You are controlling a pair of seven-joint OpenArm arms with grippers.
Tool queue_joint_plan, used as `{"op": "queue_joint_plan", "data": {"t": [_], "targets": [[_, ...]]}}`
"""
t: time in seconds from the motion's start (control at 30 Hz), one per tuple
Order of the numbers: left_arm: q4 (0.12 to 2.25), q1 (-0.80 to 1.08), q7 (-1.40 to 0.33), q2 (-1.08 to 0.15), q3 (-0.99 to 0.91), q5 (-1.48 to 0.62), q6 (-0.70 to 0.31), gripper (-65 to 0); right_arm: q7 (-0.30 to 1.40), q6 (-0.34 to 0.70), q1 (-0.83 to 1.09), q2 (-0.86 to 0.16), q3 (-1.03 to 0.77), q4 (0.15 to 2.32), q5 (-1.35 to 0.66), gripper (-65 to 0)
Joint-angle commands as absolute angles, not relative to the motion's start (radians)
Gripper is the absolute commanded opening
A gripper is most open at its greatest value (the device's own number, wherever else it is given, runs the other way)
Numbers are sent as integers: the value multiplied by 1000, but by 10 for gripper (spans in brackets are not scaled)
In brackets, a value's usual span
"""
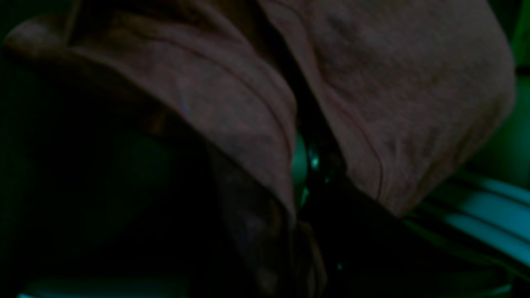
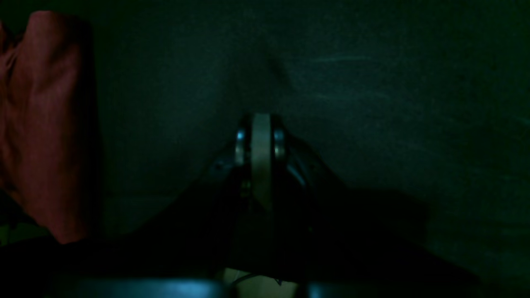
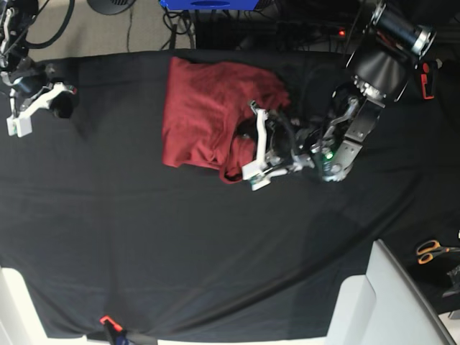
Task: Fold the T-shirt properly
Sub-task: 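Grasp the shirt's folded side with the left gripper, then fold the grasped side over the shirt toward the right gripper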
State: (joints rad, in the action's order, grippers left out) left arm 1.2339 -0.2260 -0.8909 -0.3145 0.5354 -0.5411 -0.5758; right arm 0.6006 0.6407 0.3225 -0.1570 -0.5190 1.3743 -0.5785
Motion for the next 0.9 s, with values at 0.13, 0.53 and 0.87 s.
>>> {"op": "queue_joint_plan", "data": {"t": [0.13,0.53,0.87], "targets": [[1242,-291,-881,-292,607,-440,-584,-650,579,650,320,-171,-527,1394,-596,-641],[1242,-346,-877,-216,634,-219,-588,-650,579,644,306,-171,-529,1392,-596,-641],[1130,-367,-823,-79,634,108,-698,-650,579,644,294,-171,-527,1391,-596,-641]]}}
